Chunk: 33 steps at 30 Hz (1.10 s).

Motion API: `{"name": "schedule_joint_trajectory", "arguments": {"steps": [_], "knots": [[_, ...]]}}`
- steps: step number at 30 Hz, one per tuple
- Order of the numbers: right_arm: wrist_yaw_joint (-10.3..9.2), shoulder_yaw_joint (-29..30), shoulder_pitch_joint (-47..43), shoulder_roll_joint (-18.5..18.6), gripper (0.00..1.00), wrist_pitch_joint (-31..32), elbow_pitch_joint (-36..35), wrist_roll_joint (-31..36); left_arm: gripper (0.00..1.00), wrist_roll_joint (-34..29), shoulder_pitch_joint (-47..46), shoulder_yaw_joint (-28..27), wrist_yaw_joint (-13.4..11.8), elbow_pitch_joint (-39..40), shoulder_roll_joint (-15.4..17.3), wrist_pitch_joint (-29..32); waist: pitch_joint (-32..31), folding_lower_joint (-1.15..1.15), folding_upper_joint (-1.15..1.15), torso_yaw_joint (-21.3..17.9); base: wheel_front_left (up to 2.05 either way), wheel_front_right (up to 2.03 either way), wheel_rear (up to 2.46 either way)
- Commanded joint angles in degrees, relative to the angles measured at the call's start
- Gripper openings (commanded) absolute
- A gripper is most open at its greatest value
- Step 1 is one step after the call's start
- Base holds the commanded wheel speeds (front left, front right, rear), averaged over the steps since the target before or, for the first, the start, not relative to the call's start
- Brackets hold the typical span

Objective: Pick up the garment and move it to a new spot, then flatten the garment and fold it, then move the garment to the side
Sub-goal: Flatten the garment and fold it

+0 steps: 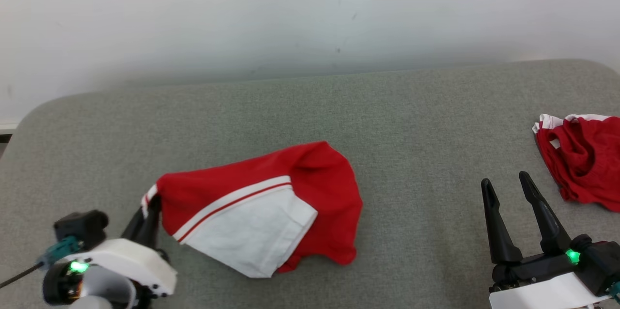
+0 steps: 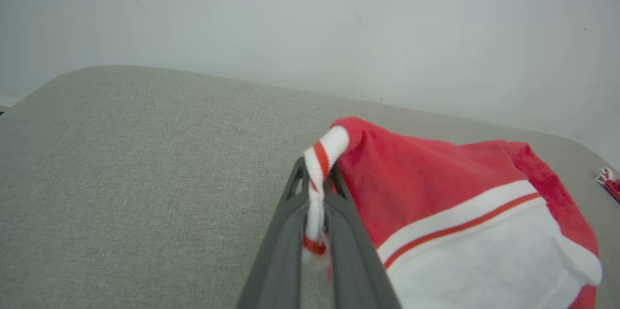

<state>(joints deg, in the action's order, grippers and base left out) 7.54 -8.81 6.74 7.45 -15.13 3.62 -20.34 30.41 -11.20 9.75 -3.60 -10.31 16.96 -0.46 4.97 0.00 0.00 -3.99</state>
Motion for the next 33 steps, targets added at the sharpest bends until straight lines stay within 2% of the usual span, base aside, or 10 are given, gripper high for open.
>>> {"name": "schedule_joint_trajectory", "arguments": {"steps": [1,6,7,8,9,17,20,24,28,33], "knots": [[-0.12,-0.1,0.4,0.6,1.00,0.0,-0.1,0.0,0.00,0.7,0.5,-1.0,-0.2,-1.5,1.2,-0.1,0.4,0.00,0.00,-0.1,0.00,0.00,0.00],[-0.12,-0.8,1.4,1.3,1.00,0.0,0.1,-0.3,0.00,2.7,-1.3,-3.3,0.6,-9.7,1.7,-1.3,1.4,0.00,0.00,-0.6,0.00,0.00,0.00],[-0.12,-1.0,1.5,1.3,1.00,0.0,0.2,-0.3,0.10,2.6,-1.6,-3.2,1.1,-11.3,1.9,-1.6,1.6,0.00,0.00,-0.8,0.00,0.00,0.00],[-0.12,-1.2,1.4,1.3,1.00,0.0,0.3,-0.2,0.38,2.6,-2.1,-3.1,1.4,-12.7,1.8,-2.2,1.7,0.00,0.00,-0.8,0.00,0.00,0.00],[-0.12,-1.3,1.4,1.4,1.00,0.0,0.5,-0.2,1.00,2.9,-2.6,-3.1,1.7,-14.1,1.5,-2.5,1.8,0.00,0.00,-0.9,0.00,0.00,0.00],[-0.12,-2.2,1.1,0.9,1.00,0.0,1.6,-0.1,1.00,1.3,-5.1,-1.1,4.1,-18.6,-0.3,-8.8,0.5,0.00,0.00,-0.4,0.00,0.00,0.00],[-0.12,-2.6,0.3,0.7,1.00,0.0,1.9,-0.1,1.00,0.2,-4.3,-0.9,3.7,-17.0,-0.8,-11.5,-0.6,0.00,0.00,0.2,0.00,0.00,0.00],[-0.12,-3.0,-0.5,1.0,1.00,0.0,2.4,-0.6,1.00,-2.0,-1.6,-0.4,1.5,-11.5,-2.1,-13.7,-2.1,0.00,0.00,1.4,0.00,0.00,0.00],[-0.12,-3.7,-1.0,1.4,1.00,0.0,3.0,-1.0,1.00,-3.7,2.0,-0.6,-0.6,-5.3,-4.0,-14.5,-3.1,0.00,0.00,2.6,0.00,0.00,0.00],[-0.12,-5.4,-1.2,1.9,1.00,0.0,4.2,-1.9,1.00,-5.1,5.4,-0.4,-1.5,-0.4,-6.5,-14.7,-3.8,0.00,0.00,4.5,0.00,0.00,0.00]]}}
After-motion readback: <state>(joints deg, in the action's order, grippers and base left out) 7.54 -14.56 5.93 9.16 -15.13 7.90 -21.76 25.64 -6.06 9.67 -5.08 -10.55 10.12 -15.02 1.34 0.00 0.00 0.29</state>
